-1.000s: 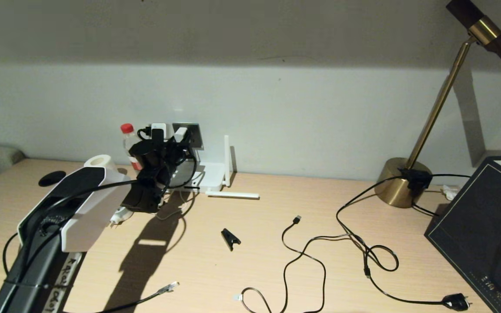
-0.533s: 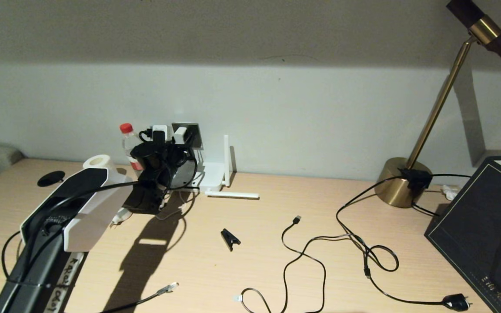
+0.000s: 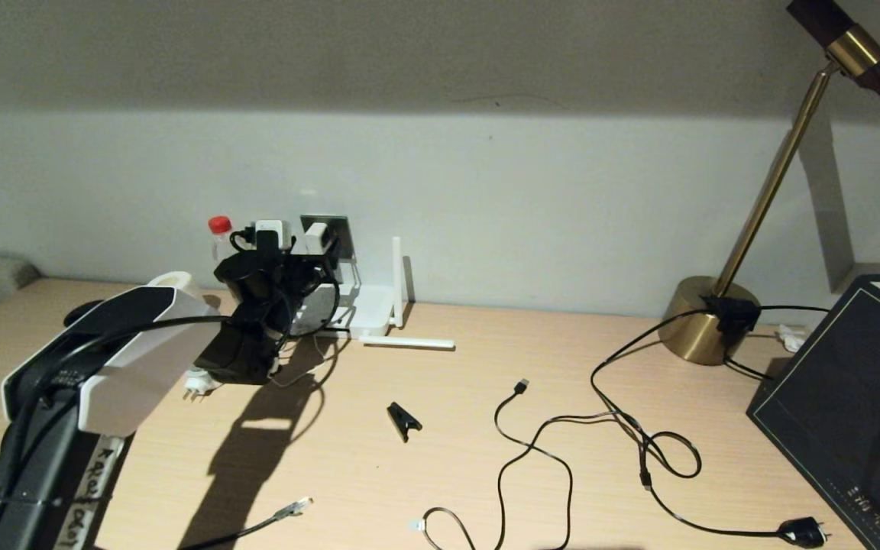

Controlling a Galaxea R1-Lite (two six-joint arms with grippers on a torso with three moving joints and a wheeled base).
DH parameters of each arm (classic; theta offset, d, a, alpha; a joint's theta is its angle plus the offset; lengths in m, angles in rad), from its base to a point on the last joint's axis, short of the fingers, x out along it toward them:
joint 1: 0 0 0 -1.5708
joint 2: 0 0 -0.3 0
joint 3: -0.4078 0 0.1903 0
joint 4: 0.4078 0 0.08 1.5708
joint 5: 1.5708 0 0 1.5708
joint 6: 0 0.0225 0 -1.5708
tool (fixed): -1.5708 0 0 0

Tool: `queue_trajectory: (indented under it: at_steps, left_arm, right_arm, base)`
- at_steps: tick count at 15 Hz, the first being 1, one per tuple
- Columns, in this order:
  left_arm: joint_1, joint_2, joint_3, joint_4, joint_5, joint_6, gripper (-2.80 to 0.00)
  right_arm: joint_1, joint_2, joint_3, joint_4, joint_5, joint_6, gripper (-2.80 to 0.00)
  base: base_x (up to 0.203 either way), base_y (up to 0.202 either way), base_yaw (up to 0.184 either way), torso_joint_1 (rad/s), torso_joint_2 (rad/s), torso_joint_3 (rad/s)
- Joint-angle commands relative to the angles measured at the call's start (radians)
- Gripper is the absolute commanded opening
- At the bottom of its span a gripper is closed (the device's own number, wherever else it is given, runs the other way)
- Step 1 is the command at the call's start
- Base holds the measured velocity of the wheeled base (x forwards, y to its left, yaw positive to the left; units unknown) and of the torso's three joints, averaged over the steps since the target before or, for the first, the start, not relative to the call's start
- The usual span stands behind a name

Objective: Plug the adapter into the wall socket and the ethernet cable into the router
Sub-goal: Pick up cable

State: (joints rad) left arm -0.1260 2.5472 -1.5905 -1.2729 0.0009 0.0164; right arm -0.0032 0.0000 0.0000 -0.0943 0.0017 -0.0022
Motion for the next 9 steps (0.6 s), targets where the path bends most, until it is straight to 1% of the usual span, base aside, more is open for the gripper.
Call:
queue_trajectory:
  at_steps: [1, 4, 6, 8, 9]
  left_arm:
    - [-0.003, -0.127, 0.133, -0.042, -0.007, 0.0, 0.0]
    - [-0.018, -0.306, 0.277, -0.07, -0.029, -0.001, 0.0]
    - [-0.03, -0.448, 0.383, -0.073, -0.06, 0.0, 0.0]
    - [-0.04, -0.608, 0.565, -0.063, -0.128, 0.017, 0.0]
    - [-0.043, -0.698, 0.684, -0.041, -0.189, 0.054, 0.0]
  right_arm:
    - [0.0, 0.002, 0.035, -0.001, 0.0, -0.001, -2.8]
    - [0.0, 0.002, 0.035, -0.001, 0.0, -0.001, -2.8]
    - [0.0, 0.002, 0.035, -0.001, 0.0, -0.001, -2.8]
    - [0.0, 0.002, 0.035, -0.001, 0.0, -0.001, -2.8]
    - [0.0, 0.002, 0.035, -0.001, 0.0, -0.001, -2.8]
  base:
    - [0.0, 0.0, 0.0, 0.0, 0.0, 0.0]
    - [0.0, 0.0, 0.0, 0.0, 0.0, 0.0]
    - [0.0, 0.0, 0.0, 0.0, 0.0, 0.0]
    - [0.0, 0.0, 0.0, 0.0, 0.0, 0.0]
    - [0.0, 0.0, 0.0, 0.0, 0.0, 0.0]
